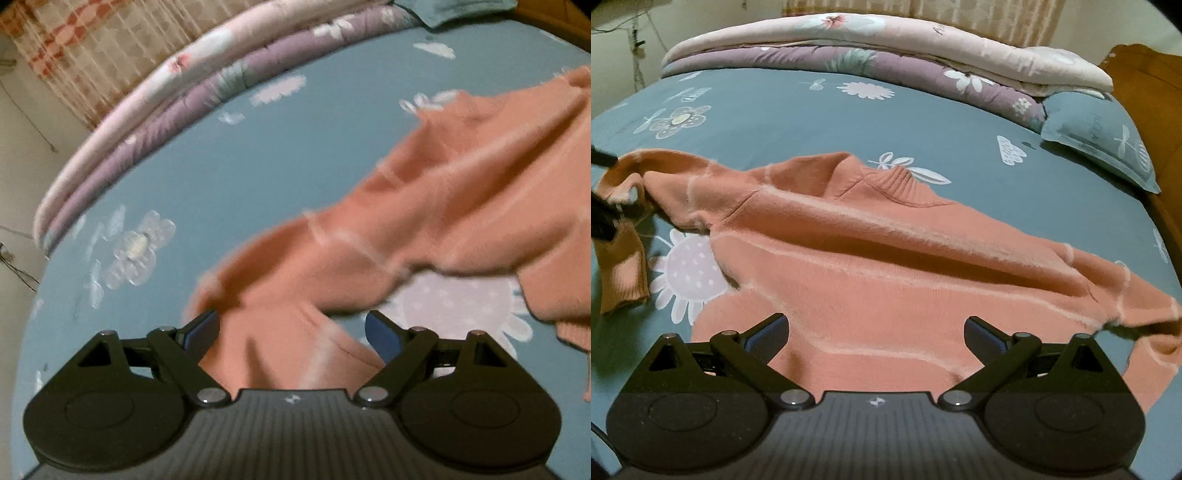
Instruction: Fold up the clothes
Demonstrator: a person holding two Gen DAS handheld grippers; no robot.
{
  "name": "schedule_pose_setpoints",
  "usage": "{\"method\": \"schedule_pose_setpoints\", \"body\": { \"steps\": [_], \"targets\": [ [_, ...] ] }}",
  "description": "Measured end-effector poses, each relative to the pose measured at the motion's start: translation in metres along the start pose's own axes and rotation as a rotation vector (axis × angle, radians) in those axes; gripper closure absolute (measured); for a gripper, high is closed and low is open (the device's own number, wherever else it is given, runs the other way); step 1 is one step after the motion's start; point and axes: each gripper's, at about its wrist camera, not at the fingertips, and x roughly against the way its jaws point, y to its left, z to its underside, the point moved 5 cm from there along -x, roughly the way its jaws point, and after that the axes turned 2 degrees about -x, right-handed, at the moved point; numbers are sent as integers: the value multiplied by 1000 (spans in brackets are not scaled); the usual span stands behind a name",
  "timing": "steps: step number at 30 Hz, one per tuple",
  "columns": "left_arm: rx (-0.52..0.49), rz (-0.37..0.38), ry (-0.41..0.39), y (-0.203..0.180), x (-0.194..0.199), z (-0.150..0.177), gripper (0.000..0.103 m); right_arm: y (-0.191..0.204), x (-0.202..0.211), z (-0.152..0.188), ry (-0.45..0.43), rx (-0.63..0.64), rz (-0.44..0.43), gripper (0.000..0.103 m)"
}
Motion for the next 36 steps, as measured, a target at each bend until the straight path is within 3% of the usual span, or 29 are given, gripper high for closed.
{"method": "schedule_pose_setpoints", "body": {
  "steps": [4, 9, 16, 24, 27, 30, 33, 36],
  "targets": [
    [54, -148, 90, 8, -21, 18, 16, -10, -1, 0, -7, 4, -14, 0],
    [115, -265, 167, 52, -12, 44, 15, -22, 2, 1, -25, -6, -17, 0],
    [123, -400, 238, 123, -1, 65, 15, -29, 1, 4, -21, -47, -10, 0],
    [175, -496, 320, 178, -1, 105, 15, -25, 0, 2, -9, -50, 23, 0],
    [240, -448, 276, 186, 6, 102, 16, -20, -2, -3, -7, -41, 32, 0],
    [254, -300, 182, 170, 14, 86, 16, -11, -3, -10, -5, -12, 28, 0],
    [147, -142, 85, 127, 7, 63, 12, 1, -4, -15, -2, 31, 26, 0],
    [6, -91, 77, 88, -17, 57, 12, 12, -3, -20, -1, 74, 24, 0]
  ]
}}
